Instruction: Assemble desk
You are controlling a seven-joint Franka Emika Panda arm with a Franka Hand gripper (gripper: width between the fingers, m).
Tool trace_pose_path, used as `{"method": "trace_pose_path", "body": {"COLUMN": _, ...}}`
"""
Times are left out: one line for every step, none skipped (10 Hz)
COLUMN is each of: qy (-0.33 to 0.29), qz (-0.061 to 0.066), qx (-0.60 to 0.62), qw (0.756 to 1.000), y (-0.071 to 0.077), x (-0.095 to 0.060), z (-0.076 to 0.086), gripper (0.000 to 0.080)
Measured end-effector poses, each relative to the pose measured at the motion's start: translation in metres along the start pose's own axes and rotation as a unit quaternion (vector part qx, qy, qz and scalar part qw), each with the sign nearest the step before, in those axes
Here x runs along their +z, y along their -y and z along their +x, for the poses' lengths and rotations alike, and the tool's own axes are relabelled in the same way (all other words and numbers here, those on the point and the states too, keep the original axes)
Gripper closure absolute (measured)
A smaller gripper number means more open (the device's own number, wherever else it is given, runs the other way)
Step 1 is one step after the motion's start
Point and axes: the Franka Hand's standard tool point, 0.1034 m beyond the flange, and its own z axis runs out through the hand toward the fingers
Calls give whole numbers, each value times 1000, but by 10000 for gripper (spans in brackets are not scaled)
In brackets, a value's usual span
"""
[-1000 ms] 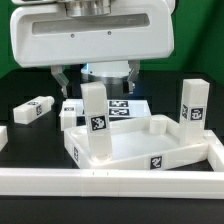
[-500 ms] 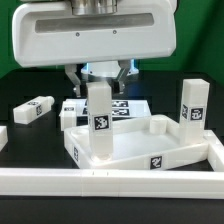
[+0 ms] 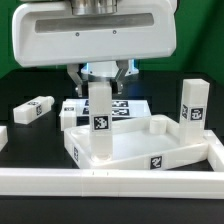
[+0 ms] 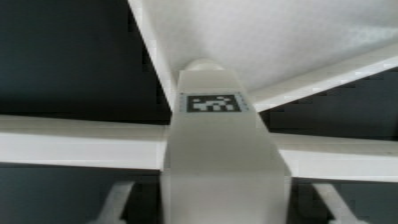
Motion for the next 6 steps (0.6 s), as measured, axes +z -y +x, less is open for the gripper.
{"method": "trace_pose_path", "body": {"qy": -1, "qz": 4, "qx": 61, "qw": 998, "y": 0, "x": 0, "z": 0, "gripper": 511}}
{"method": "trace_pose_path", "body": {"qy": 0, "qz": 4, "qx": 106, "qw": 994, "y": 0, "x": 1, "z": -1, "gripper": 511}}
{"method": "trace_pose_path", "body": {"qy": 0, "qz": 4, "qx": 133, "qw": 991, "y": 1, "x": 1, "z": 0, "gripper": 510}}
{"method": "trace_pose_path", "body": {"qy": 0, "qz": 9, "qx": 190, "qw": 982, "y": 2, "x": 1, "z": 0, "gripper": 510}}
{"method": "trace_pose_path", "body": {"qy": 1, "qz": 9, "qx": 237, "qw": 972, "y": 3, "x": 2, "z": -1, "gripper": 509}}
{"method": "trace_pose_path", "body": {"qy": -2, "qz": 9, "qx": 267, "qw": 964, "y": 4, "x": 2, "z": 0, "gripper": 509}}
